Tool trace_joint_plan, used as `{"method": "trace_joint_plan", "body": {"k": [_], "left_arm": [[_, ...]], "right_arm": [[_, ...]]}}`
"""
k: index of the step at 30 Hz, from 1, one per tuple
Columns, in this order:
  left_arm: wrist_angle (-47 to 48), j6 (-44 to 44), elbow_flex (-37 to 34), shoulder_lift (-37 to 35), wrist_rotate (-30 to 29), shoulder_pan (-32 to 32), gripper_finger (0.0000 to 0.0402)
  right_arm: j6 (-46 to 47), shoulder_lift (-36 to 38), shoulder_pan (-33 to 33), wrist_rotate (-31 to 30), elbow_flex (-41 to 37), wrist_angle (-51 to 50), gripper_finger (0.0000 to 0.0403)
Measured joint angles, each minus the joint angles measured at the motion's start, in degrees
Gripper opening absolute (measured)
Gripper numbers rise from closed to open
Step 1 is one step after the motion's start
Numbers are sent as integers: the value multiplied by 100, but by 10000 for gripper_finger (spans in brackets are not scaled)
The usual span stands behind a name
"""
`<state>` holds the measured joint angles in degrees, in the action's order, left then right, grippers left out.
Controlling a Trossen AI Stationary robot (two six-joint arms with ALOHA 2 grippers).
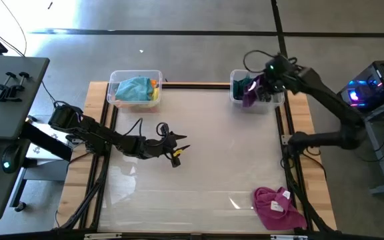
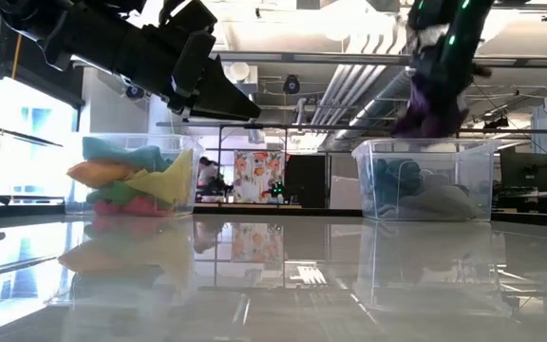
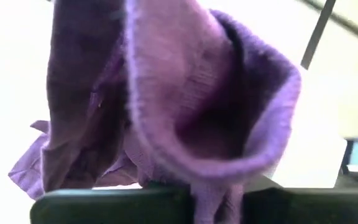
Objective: Sort towels by color in basket
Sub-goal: Put the violet microfiber cloth into the right transparent bin
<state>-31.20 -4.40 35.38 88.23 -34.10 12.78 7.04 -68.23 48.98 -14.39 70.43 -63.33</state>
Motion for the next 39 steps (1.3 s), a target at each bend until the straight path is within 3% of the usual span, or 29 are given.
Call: {"method": "trace_joint_plan", "body": {"k": [8, 13, 18, 24, 29, 39], "left_arm": [[3, 4, 0, 0, 1, 0, 179], [7, -2, 0, 0, 1, 0, 179], [7, -4, -2, 0, 1, 0, 179], [9, -4, -2, 0, 1, 0, 179], [9, -61, -4, 2, 5, 0, 179], [-4, -144, -7, 181, 4, -4, 179]], "right_arm": [[-972, -1001, 773, 264, 63, 50, 83], [-915, -1029, 840, 343, 211, -83, 141], [-705, -824, 736, 344, 541, -273, 159], [-582, -527, 506, 369, 610, -113, 158], [-315, -625, 512, -704, 180, 430, 126], [-487, -1303, 510, -127, -922, 1716, 39]]}}
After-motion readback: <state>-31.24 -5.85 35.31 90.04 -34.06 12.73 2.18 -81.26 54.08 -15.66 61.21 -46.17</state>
